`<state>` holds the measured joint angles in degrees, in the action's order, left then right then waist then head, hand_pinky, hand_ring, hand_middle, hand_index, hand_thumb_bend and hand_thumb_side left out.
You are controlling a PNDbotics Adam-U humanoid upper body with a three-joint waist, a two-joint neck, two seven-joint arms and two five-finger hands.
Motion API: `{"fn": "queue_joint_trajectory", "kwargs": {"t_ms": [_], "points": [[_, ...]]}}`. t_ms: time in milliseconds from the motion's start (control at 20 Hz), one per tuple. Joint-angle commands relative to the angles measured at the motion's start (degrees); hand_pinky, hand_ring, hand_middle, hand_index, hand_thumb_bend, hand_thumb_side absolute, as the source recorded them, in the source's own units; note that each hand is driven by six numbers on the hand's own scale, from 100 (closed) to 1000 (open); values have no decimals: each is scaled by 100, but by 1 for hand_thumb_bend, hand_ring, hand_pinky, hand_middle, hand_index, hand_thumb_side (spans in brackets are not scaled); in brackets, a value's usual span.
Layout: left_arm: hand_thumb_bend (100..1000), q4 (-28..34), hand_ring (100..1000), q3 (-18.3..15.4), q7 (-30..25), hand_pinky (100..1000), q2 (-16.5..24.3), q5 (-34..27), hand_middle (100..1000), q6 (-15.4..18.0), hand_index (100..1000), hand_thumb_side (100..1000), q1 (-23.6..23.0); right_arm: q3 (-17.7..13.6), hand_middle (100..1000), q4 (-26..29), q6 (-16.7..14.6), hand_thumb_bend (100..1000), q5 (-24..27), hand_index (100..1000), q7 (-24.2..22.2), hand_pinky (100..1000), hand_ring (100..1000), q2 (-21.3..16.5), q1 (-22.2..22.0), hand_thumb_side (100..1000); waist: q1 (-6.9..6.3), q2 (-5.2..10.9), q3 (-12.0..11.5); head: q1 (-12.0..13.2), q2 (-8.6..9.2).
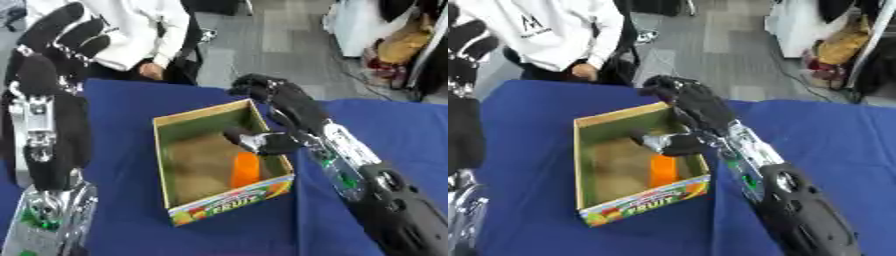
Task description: Pick up objects on the table and place them in the box.
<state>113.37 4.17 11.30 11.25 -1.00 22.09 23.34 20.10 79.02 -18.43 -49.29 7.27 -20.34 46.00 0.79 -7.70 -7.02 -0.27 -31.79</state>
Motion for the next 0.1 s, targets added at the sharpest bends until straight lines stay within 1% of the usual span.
{"fn": "queue_joint_trajectory", "kwargs": {"t_ms": [50,100], "points": [[577,-44,781,-82,35,819,186,116,821,-85,840,733,-17,-159,718,1100,175,430,736,796,99,541,673,-680,-399,971,-4,126,82,207,-18],[564,-98,780,-83,39,817,211,148,820,-112,840,740,-38,-205,709,1433,258,415,955,794,93,533,668,-840,-596,958,-2,138,115,244,-22]]}}
